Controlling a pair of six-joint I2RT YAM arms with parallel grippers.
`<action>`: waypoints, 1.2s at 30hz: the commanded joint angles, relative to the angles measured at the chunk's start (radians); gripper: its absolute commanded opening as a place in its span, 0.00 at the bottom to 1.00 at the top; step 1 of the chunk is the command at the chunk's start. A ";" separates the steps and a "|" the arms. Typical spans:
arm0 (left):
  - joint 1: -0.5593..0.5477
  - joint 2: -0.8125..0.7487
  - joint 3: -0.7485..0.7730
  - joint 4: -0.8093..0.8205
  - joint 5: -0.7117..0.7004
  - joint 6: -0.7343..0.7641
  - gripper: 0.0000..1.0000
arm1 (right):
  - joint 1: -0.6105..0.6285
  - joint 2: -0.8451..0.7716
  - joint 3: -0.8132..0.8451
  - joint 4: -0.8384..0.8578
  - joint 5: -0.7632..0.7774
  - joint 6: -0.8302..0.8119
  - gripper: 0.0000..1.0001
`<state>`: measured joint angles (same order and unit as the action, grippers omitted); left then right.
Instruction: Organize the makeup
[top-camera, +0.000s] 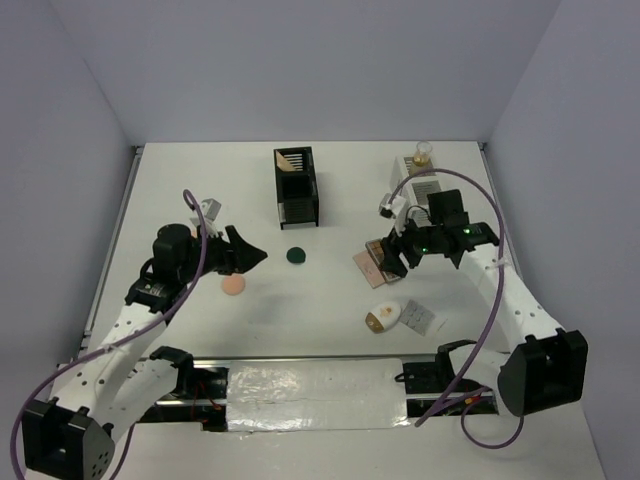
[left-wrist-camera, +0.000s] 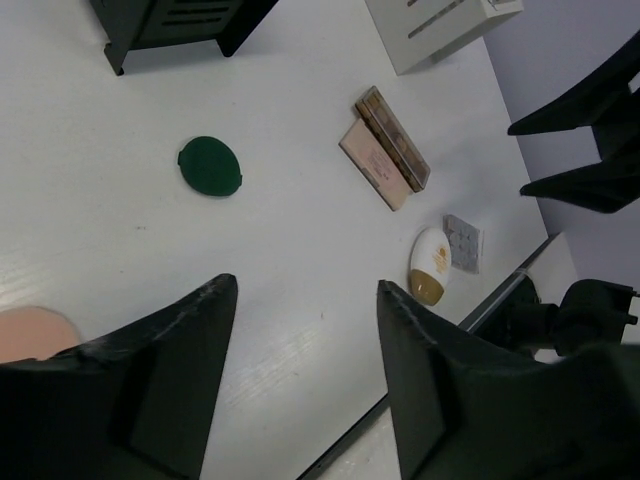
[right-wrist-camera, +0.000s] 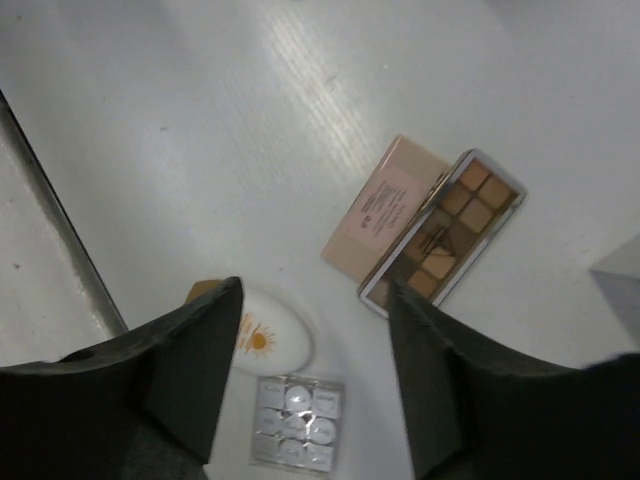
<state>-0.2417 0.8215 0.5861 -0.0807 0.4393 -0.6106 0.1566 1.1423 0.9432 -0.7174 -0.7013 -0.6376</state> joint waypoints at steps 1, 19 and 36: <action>-0.016 -0.030 0.000 0.038 -0.019 -0.015 0.72 | 0.089 0.013 -0.023 0.023 0.219 0.144 0.72; -0.036 -0.146 -0.020 -0.056 -0.073 -0.015 0.75 | 0.218 0.136 -0.062 -0.275 0.641 -0.010 0.99; -0.036 -0.165 -0.020 -0.065 -0.085 -0.009 0.75 | 0.302 0.260 -0.193 -0.172 0.708 0.141 1.00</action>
<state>-0.2722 0.6762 0.5610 -0.1589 0.3626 -0.6315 0.4274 1.3766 0.7277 -0.9222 -0.0025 -0.5499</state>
